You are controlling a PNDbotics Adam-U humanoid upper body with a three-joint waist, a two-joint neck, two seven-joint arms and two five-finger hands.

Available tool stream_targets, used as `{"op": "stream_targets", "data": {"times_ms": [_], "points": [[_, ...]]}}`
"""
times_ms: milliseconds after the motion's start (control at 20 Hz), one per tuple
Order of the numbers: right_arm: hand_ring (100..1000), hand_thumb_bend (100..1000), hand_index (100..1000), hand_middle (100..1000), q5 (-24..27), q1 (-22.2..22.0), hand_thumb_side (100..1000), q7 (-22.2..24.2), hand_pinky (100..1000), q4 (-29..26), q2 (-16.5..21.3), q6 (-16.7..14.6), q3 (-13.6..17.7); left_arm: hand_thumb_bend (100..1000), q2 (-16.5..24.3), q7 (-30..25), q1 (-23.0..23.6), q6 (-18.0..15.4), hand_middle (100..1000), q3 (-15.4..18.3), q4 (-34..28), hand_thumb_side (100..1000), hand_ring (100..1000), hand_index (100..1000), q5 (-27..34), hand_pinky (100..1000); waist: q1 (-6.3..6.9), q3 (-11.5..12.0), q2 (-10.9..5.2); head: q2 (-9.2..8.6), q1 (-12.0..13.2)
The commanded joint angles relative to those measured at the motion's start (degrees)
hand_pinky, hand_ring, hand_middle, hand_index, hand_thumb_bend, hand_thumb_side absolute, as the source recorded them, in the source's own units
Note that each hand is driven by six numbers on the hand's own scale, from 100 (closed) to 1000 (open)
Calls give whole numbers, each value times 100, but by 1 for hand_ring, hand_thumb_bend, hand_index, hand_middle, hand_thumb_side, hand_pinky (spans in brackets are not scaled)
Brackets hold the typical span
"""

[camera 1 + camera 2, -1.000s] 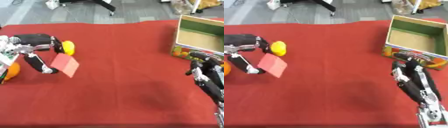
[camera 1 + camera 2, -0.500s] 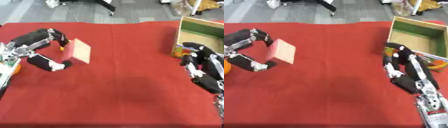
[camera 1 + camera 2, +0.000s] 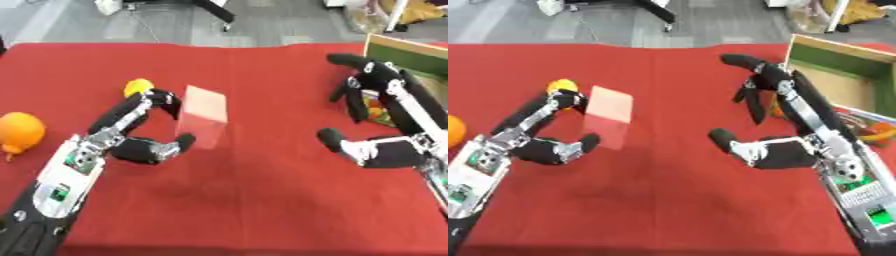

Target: Pick up the objects with one hand, pass them to the other hand, and then place them into the box on the other side of the table.

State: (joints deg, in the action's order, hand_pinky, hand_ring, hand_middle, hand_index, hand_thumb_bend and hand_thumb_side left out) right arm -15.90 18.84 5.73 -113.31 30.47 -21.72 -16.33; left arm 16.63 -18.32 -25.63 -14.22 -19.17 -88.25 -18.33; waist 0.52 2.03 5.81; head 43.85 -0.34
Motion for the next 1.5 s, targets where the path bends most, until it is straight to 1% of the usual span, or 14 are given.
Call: {"op": "stream_targets", "data": {"times_ms": [50,150,250,300,350,400,650,850,1050,1200,1500], "points": [[255,551,941,200,-286,273,452,-66,523,-128,472,-285,-206,100,-30,49,-176,-61,534,-217,158,609,594,563,299,709,-61,22,-148,26,-45],[261,583,947,205,-459,440,450,-95,521,-128,636,-459,-360,100,41,-54,-267,-54,534,-363,225,612,594,563,472,709,-62,37,-144,26,-53],[269,606,951,211,-625,556,451,-149,522,-128,742,-624,-484,100,105,-183,-354,-24,535,-501,253,618,595,565,638,709,-65,48,-140,26,-67],[279,632,961,218,-715,595,446,-158,525,-128,777,-715,-535,100,126,-245,-401,0,535,-568,259,622,594,565,728,709,-68,54,-136,26,-77],[280,640,961,228,-809,626,442,-151,524,-128,797,-808,-572,100,141,-299,-452,32,535,-638,268,623,594,565,822,708,-71,59,-133,26,-81],[281,657,963,261,-903,648,427,-164,521,-128,803,-902,-593,100,155,-347,-503,67,535,-697,271,622,595,565,916,709,-72,63,-132,26,-78],[283,643,958,252,-1364,675,387,-387,512,-128,769,-1364,-561,100,181,-557,-711,284,535,-881,203,623,594,566,1377,708,-77,75,-127,26,-84],[274,622,954,241,-1736,617,370,-614,501,-128,690,-1735,-520,100,162,-611,-806,496,535,-922,110,622,594,566,1749,706,-75,76,-125,26,-90],[264,598,947,229,-2097,533,347,-877,489,-128,621,-2076,-385,100,199,-602,-868,719,537,-969,-34,626,595,569,2110,705,-60,67,-126,26,-93],[260,587,943,223,-2362,529,337,-1076,481,-128,580,-2104,-363,100,256,-644,-900,881,541,-1038,-149,629,596,572,2375,706,-50,66,-127,26,-118],[257,575,939,218,-2916,550,341,-1359,468,-128,482,-1907,-499,100,407,-823,-980,1182,544,-1164,-357,631,597,574,2930,707,-37,69,-126,26,-146]]}}
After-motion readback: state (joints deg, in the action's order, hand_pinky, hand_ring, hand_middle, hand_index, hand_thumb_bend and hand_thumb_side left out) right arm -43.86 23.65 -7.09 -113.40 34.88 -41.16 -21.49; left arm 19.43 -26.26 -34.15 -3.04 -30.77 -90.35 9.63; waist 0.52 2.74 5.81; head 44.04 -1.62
